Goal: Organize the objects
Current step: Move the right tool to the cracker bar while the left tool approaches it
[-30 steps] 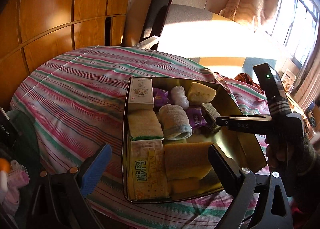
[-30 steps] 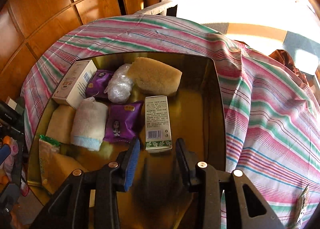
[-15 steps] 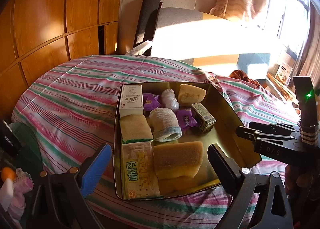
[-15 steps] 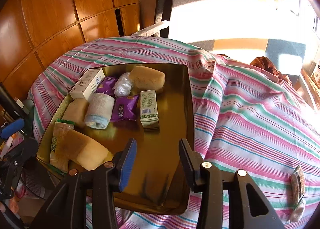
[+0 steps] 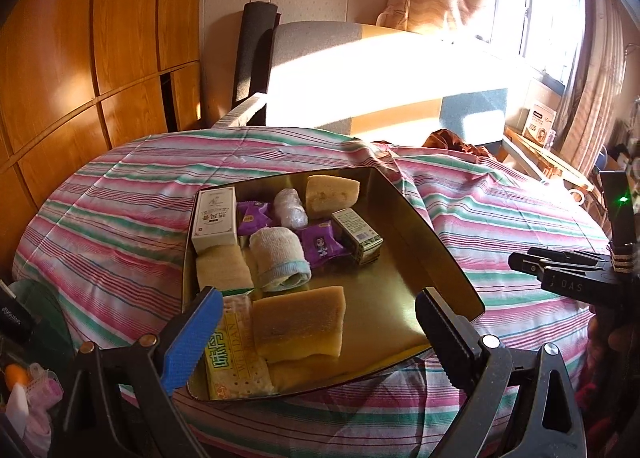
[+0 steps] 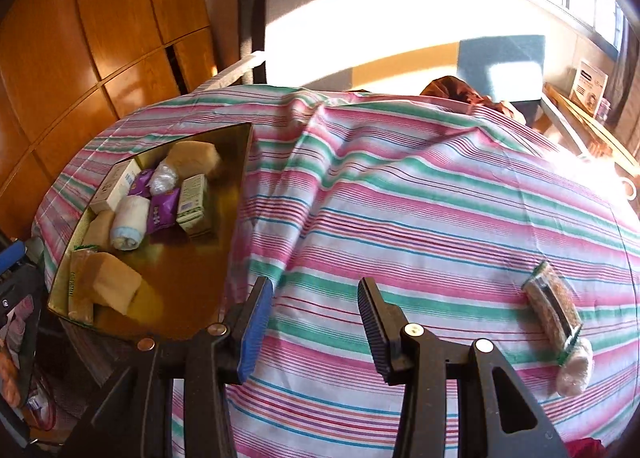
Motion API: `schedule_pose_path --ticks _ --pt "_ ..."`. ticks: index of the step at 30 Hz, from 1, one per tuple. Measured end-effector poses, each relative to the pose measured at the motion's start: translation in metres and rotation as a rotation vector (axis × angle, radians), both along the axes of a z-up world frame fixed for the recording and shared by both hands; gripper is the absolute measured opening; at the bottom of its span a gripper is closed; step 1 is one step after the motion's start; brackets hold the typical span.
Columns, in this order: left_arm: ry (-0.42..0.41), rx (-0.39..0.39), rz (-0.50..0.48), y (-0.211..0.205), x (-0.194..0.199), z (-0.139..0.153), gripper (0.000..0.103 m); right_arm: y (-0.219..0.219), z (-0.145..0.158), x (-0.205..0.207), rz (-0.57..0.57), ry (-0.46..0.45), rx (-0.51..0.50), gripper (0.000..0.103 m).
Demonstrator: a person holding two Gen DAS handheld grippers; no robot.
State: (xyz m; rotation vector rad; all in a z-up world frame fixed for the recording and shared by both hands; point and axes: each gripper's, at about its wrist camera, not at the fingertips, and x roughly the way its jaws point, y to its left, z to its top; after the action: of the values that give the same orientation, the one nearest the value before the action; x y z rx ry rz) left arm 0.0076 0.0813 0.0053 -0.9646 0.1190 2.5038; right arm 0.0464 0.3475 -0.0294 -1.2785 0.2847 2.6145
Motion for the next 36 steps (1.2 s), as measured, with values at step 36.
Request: schedule_pose_path --ticks 36 --pt "0.036 -0.14 -0.367 0.155 0.042 0.004 0.098 0.224 0.001 0.172 -0.778 0.31 -0.394 0.052"
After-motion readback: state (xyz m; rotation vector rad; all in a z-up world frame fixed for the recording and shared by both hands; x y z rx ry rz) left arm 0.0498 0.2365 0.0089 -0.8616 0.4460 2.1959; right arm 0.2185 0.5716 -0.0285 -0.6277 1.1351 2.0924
